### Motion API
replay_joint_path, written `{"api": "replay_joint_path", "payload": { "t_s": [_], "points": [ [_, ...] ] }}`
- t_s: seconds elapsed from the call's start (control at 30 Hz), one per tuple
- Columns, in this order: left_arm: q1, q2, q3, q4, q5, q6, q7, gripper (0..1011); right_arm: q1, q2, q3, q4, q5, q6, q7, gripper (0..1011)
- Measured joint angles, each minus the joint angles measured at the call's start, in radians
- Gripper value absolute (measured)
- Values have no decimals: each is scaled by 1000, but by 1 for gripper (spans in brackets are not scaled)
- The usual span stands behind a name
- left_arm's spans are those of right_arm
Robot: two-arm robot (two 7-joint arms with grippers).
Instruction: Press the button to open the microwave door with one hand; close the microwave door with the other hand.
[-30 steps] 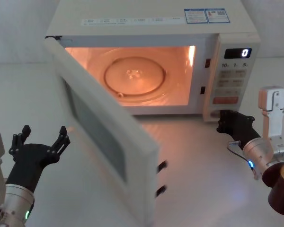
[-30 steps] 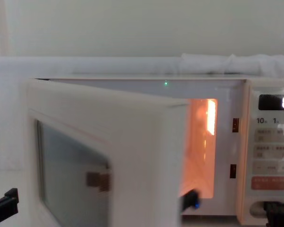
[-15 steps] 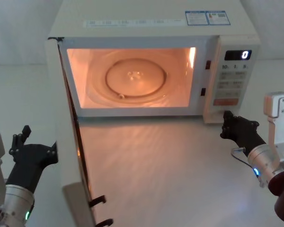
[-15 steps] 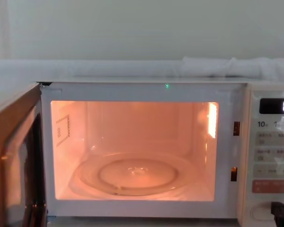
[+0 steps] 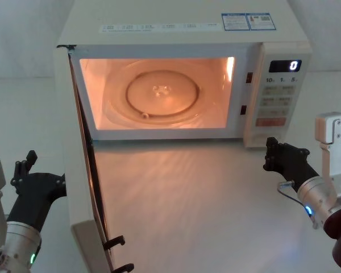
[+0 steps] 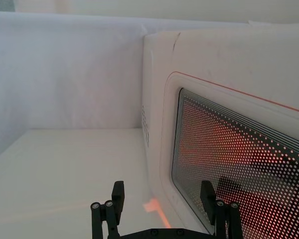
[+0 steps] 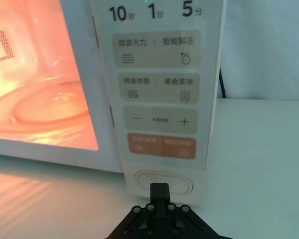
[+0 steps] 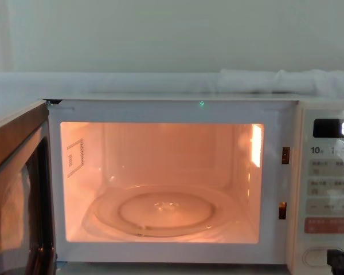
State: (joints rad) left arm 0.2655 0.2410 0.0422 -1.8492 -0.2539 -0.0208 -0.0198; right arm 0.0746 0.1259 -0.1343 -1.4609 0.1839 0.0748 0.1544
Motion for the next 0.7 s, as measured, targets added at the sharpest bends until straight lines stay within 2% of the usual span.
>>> {"api": "replay_joint_path", "payload": {
  "t_s": [0.37,0.5,0.7],
  "points": [
    [0,0,0,0,0,0,0,1001,-64,23,3,-87,1,25,-1,0],
    [0,0,0,0,0,0,0,1001,-96,37,20,-130,0,32,-9,0],
    [0,0,0,0,0,0,0,1001,-125,45,51,-161,3,33,-22,0]
  ]
}}
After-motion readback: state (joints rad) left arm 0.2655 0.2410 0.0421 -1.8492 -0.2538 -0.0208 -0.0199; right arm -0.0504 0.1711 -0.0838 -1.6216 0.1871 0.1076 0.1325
